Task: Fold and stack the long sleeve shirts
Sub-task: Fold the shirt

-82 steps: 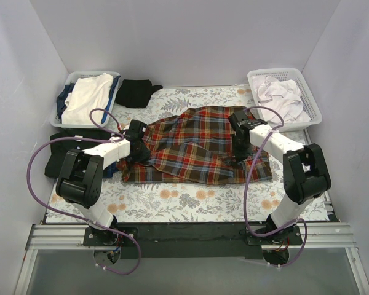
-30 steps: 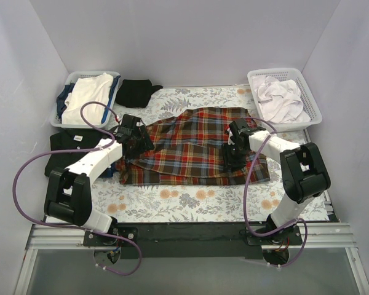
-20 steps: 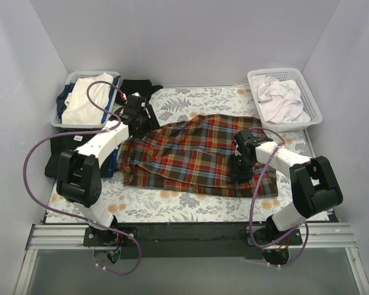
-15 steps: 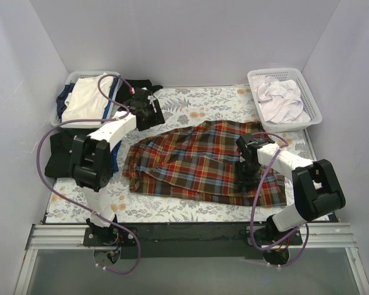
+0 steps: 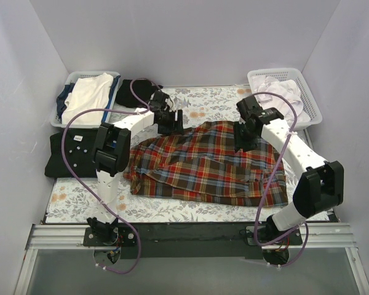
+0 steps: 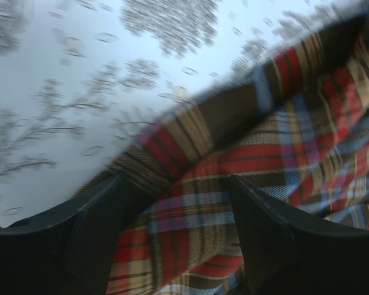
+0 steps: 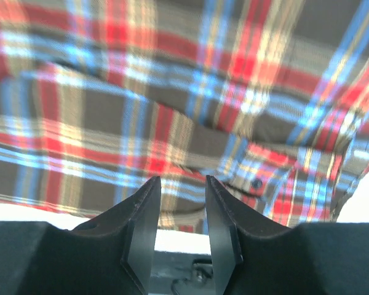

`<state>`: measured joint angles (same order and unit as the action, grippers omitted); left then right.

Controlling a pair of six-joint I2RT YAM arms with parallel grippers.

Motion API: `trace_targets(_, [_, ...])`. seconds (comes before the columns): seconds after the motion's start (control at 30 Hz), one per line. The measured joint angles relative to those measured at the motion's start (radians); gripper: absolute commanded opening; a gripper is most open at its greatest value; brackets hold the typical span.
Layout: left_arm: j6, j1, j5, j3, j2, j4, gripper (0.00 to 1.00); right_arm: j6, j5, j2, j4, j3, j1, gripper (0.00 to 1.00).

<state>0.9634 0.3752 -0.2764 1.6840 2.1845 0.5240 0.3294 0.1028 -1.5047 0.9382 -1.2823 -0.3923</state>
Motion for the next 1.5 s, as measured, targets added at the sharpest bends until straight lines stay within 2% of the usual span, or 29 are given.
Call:
trace_targets(0.13, [-0.046, 0.04, -0.063, -0.029, -0.002, 0.002, 0.53, -0.012, -0.014, -0.11, 0.003, -0.145, 0.0, 0.43])
trace_targets(0.23, [-0.061, 0.056, -0.096, -0.088, -0.032, -0.012, 0.31, -0.02, -0.036, -0.215, 0.002, -0.246, 0.0, 0.43])
trace_targets(0.27, [-0.061, 0.06, -0.102, -0.103, -0.037, -0.009, 0.16, -0.022, -0.046, -0.252, 0.0, -0.283, 0.0, 0.43])
trace_targets(0.33, [-0.064, 0.065, -0.11, -0.122, -0.043, -0.009, 0.03, -0.027, -0.067, -0.328, 0.0, -0.361, 0.0, 0.43])
trace_targets(0.37, [-0.055, 0.067, -0.112, -0.129, -0.043, -0.008, 0.0, -0.029, -0.079, -0.352, -0.001, -0.387, 0.0, 0.43])
trace_targets(0.57, [-0.031, 0.082, -0.087, -0.157, -0.079, 0.0, 0.0, -0.042, -0.136, -0.483, -0.003, -0.536, -0.002, 0.42])
trace_targets(0.73, [-0.006, 0.095, -0.008, -0.179, -0.149, 0.007, 0.0, -0.045, -0.154, -0.507, -0.005, -0.541, -0.003, 0.42])
trace_targets(0.83, [0.013, 0.101, 0.07, -0.203, -0.232, 0.003, 0.0, -0.047, -0.155, -0.496, -0.024, -0.473, -0.003, 0.42])
trace_targets(1.0, [0.073, 0.1, 0.236, -0.286, -0.406, -0.045, 0.0, -0.05, -0.154, -0.485, -0.058, -0.258, -0.003, 0.42])
trace_targets(1.07, [0.098, 0.1, 0.285, -0.338, -0.462, -0.079, 0.19, -0.049, -0.154, -0.485, -0.067, -0.179, -0.003, 0.41])
trace_targets(1.1, [0.111, 0.1, 0.309, -0.37, -0.485, -0.094, 0.39, -0.048, -0.154, -0.485, -0.073, -0.147, -0.003, 0.41])
trace_targets(1.13, [0.121, 0.1, 0.33, -0.399, -0.5, -0.104, 0.5, -0.046, -0.154, -0.485, -0.078, -0.122, -0.003, 0.41])
trace_targets(1.2, [0.141, 0.1, 0.371, -0.438, -0.505, -0.113, 0.64, -0.041, -0.155, -0.469, -0.082, -0.098, -0.003, 0.41])
trace_targets(1.3, [0.17, 0.1, 0.431, -0.464, -0.481, -0.099, 0.74, -0.032, -0.146, -0.436, -0.112, -0.052, -0.003, 0.41])
trace_targets(1.5, [0.183, 0.098, 0.507, -0.401, -0.419, -0.079, 0.77, -0.013, -0.117, -0.367, -0.136, 0.047, -0.005, 0.4])
